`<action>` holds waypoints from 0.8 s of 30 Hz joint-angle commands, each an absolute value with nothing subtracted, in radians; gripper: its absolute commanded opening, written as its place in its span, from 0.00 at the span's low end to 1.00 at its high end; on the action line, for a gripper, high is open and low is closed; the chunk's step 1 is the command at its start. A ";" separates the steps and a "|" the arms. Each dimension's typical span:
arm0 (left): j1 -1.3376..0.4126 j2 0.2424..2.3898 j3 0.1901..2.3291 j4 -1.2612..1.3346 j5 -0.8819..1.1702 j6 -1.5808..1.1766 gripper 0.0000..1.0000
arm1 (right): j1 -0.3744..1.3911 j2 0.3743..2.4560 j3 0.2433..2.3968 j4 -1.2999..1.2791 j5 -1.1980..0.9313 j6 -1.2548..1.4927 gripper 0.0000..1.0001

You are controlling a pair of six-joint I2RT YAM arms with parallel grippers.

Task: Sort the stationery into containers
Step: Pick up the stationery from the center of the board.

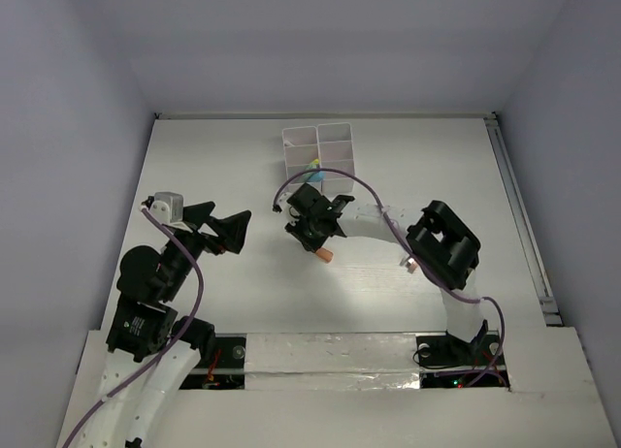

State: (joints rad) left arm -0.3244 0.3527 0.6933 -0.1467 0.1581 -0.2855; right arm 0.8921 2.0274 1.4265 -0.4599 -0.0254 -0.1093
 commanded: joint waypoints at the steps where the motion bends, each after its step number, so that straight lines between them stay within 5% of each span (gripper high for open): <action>1: -0.318 0.337 0.686 -0.098 0.176 -0.282 0.99 | 0.916 2.080 1.402 -0.546 0.035 -0.101 0.21; 3: -0.318 0.334 0.686 -0.097 0.178 -0.281 0.99 | 0.916 2.076 1.402 -0.532 0.044 -0.097 0.09; 8: -0.318 0.331 0.686 -0.098 0.173 -0.279 0.99 | 0.916 1.979 1.399 -0.379 0.049 -0.054 0.00; 18: -0.318 0.336 0.686 -0.100 0.164 -0.281 0.99 | 0.692 1.758 1.355 0.093 0.028 0.136 0.00; 24: -0.318 0.351 0.687 -0.097 0.161 -0.281 0.99 | 0.594 1.815 1.405 0.425 0.066 0.146 0.00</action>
